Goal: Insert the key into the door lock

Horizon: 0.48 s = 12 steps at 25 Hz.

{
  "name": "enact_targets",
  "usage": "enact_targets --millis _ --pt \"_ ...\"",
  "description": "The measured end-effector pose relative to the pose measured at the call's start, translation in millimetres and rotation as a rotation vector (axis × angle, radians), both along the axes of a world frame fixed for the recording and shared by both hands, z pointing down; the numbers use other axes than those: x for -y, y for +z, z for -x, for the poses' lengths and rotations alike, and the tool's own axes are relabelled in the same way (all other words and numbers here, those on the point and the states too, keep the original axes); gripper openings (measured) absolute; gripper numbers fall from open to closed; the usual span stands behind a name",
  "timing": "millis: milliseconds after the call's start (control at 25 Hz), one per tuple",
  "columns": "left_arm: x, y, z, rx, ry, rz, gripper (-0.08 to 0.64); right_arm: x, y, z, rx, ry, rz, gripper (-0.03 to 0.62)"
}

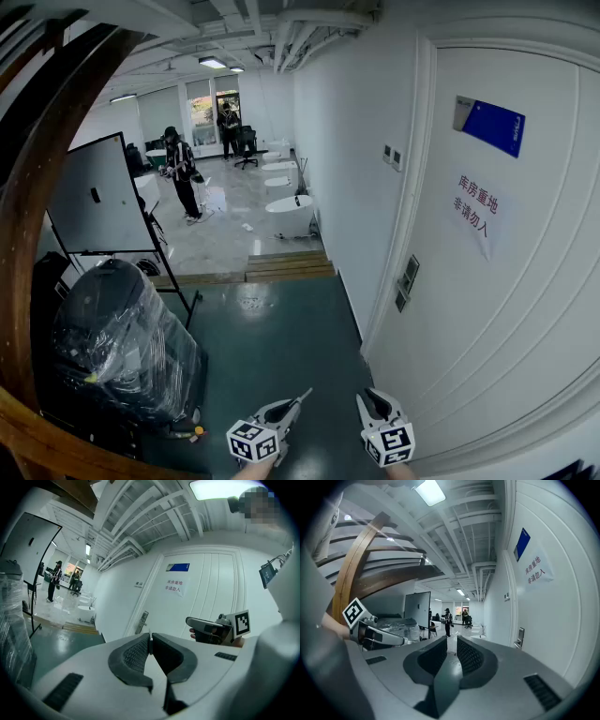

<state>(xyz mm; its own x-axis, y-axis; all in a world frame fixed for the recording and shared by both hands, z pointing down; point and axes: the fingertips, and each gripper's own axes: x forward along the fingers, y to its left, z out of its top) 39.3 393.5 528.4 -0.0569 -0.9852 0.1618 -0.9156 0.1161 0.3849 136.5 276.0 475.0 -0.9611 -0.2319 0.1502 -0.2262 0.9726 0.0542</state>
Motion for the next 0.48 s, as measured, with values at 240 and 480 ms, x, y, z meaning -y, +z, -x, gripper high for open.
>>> enact_targets --millis 240,480 --pt "0.0 4.4 -9.4 -0.003 0.013 0.008 0.032 -3.1 8.4 -4.2 -0.014 0.000 0.008 0.074" --pt "-0.9 6.6 -10.8 0.000 0.016 0.015 0.032 -6.4 13.1 -3.6 -0.006 -0.009 0.060 0.074"
